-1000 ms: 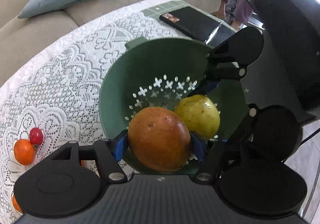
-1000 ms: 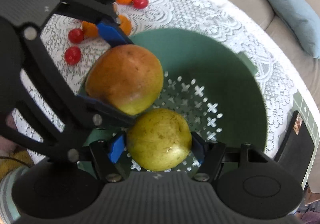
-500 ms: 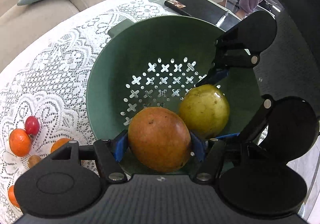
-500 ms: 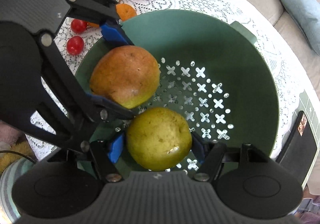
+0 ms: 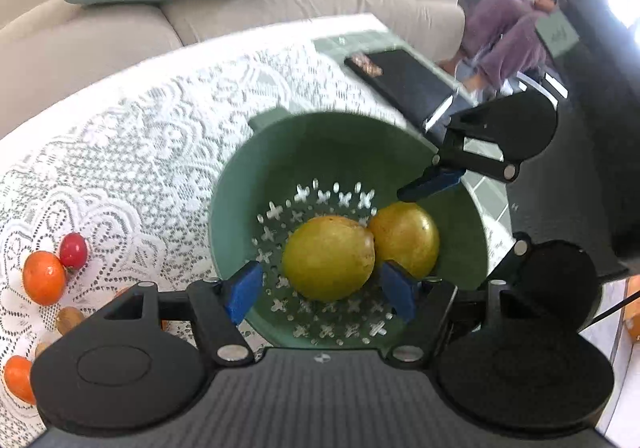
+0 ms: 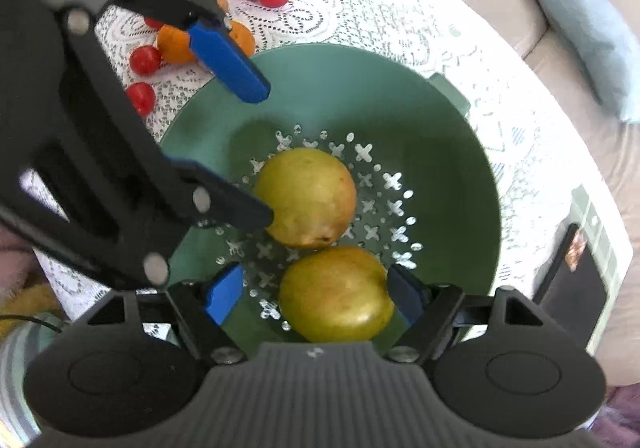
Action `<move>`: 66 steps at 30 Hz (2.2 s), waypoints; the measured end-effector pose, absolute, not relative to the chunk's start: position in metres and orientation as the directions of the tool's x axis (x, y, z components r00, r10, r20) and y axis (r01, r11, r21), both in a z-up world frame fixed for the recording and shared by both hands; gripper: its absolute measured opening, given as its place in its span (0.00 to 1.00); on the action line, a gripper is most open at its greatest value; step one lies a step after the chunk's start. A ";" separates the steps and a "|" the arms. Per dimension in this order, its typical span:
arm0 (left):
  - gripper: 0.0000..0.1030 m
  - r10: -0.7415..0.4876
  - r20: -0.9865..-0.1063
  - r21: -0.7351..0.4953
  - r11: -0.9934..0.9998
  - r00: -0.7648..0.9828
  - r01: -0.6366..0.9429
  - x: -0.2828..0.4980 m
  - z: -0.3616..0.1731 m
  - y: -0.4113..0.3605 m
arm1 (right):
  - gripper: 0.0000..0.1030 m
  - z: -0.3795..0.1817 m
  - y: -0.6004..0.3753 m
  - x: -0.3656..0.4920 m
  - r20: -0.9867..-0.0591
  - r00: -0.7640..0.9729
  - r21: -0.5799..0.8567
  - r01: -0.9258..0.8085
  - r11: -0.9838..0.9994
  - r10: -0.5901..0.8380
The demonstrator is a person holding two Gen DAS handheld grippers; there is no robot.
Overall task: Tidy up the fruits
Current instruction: 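Move both tools back over the fruit pile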
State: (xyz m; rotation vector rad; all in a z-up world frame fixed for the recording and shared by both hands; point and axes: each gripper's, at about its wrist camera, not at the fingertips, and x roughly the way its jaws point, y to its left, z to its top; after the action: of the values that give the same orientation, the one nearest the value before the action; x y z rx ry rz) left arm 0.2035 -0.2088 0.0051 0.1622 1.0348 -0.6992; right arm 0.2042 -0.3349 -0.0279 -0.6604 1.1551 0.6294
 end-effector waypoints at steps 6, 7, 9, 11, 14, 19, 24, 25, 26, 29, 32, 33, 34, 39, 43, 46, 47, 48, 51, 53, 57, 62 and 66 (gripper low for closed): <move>0.66 -0.488 -0.751 -0.209 0.814 0.444 0.542 0.192 0.022 -0.174 | 0.71 0.004 -0.359 0.202 -0.881 0.449 -0.172 -0.597 0.784 0.149; 0.64 -0.483 -0.748 -0.214 0.825 0.456 0.524 0.193 0.022 -0.168 | 0.67 0.007 -0.364 0.202 -0.869 0.474 -0.167 -0.555 0.815 0.144; 0.56 -0.473 -0.739 -0.226 0.845 0.479 0.486 0.191 0.021 -0.154 | 0.60 0.011 -0.367 0.197 -0.847 0.513 -0.164 -0.500 0.850 0.138; 0.56 -0.466 -0.725 -0.231 0.859 0.508 0.457 0.187 0.020 -0.138 | 0.59 0.013 -0.362 0.189 -0.818 0.554 -0.164 -0.481 0.861 0.154; 0.55 -0.432 -0.701 -0.215 0.886 0.567 0.410 0.175 0.023 -0.110 | 0.57 0.018 -0.349 0.169 -0.757 0.623 -0.151 -0.458 0.876 0.196; 0.51 -0.333 -0.670 -0.138 0.934 0.664 0.329 0.148 0.025 -0.074 | 0.49 0.022 -0.307 0.134 -0.652 0.710 -0.116 -0.441 0.890 0.267; 0.48 -0.291 -0.642 -0.129 0.953 0.709 0.275 0.122 0.021 -0.038 | 0.47 0.014 -0.260 0.107 -0.568 0.753 -0.047 -0.433 0.900 0.332; 0.48 -0.282 -0.637 -0.131 0.957 0.718 0.260 0.118 0.018 -0.031 | 0.47 0.010 -0.252 0.104 -0.554 0.761 -0.028 -0.424 0.905 0.339; 0.48 -0.274 -0.627 -0.135 0.960 0.730 0.244 0.114 0.015 -0.024 | 0.47 0.007 -0.244 0.101 -0.542 0.766 -0.008 -0.416 0.909 0.345; 0.46 -0.261 -0.600 -0.145 0.965 0.756 0.217 0.106 0.007 -0.006 | 0.47 -0.003 -0.222 0.093 -0.505 0.792 0.017 -0.390 0.921 0.344; 0.44 -0.268 -0.582 -0.156 0.964 0.768 0.217 0.099 -0.003 0.010 | 0.47 -0.016 -0.205 0.089 -0.484 0.813 0.013 -0.362 0.932 0.323; 0.43 -0.263 -0.578 -0.156 0.965 0.773 0.211 0.098 -0.006 0.013 | 0.45 -0.020 -0.201 0.089 -0.485 0.815 0.012 -0.356 0.934 0.317; 0.43 -0.252 -0.576 -0.152 0.968 0.778 0.201 0.098 -0.009 0.017 | 0.43 -0.024 -0.197 0.090 -0.485 0.818 0.011 -0.347 0.938 0.308; 0.43 -0.224 -0.560 -0.124 0.974 0.798 0.187 0.102 -0.025 0.025 | 0.37 -0.039 -0.186 0.099 -0.507 0.819 0.016 -0.302 0.953 0.268; 0.43 -0.195 -0.568 -0.115 0.981 0.799 0.158 0.118 -0.038 0.028 | 0.37 -0.047 -0.178 0.109 -0.527 0.806 0.058 -0.282 0.958 0.269; 0.44 -0.194 -0.572 -0.109 0.981 0.797 0.161 0.128 -0.047 0.029 | 0.37 -0.056 -0.174 0.118 -0.543 0.800 0.092 -0.246 0.965 0.256; 0.44 -0.198 -0.573 -0.115 0.980 0.795 0.161 0.131 -0.049 0.029 | 0.38 -0.059 -0.173 0.121 -0.550 0.796 0.105 -0.236 0.966 0.254; 0.44 -0.201 -0.571 -0.126 0.980 0.796 0.157 0.133 -0.052 0.030 | 0.38 -0.062 -0.172 0.125 -0.556 0.793 0.114 -0.222 0.968 0.248; 0.44 -0.198 -0.558 -0.137 0.980 0.806 0.146 0.139 -0.060 0.031 | 0.38 -0.069 -0.169 0.134 -0.573 0.784 0.135 -0.196 0.971 0.238; 0.44 -0.194 -0.562 -0.143 0.980 0.804 0.136 0.143 -0.065 0.032 | 0.42 -0.072 -0.169 0.139 -0.579 0.781 0.150 -0.180 0.972 0.234; 0.47 -0.213 -0.580 -0.179 0.975 0.786 0.132 0.149 -0.073 0.036 | 0.50 -0.079 -0.169 0.145 -0.593 0.770 0.172 -0.167 0.971 0.237; 0.48 -0.221 -0.577 -0.197 0.972 0.786 0.128 0.152 -0.075 0.037 | 0.51 -0.083 -0.170 0.148 -0.596 0.764 0.196 -0.161 0.967 0.248; 0.48 -0.237 -0.579 -0.221 0.967 0.780 0.130 0.156 -0.077 0.036 | 0.50 -0.086 -0.169 0.151 -0.600 0.760 0.198 -0.161 0.967 0.249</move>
State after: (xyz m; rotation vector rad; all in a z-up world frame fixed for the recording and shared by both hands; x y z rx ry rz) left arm 0.1559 0.0357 -0.0766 -0.1722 0.6465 -0.1998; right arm 0.1513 -0.1686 -0.0857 0.1377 0.6719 0.2238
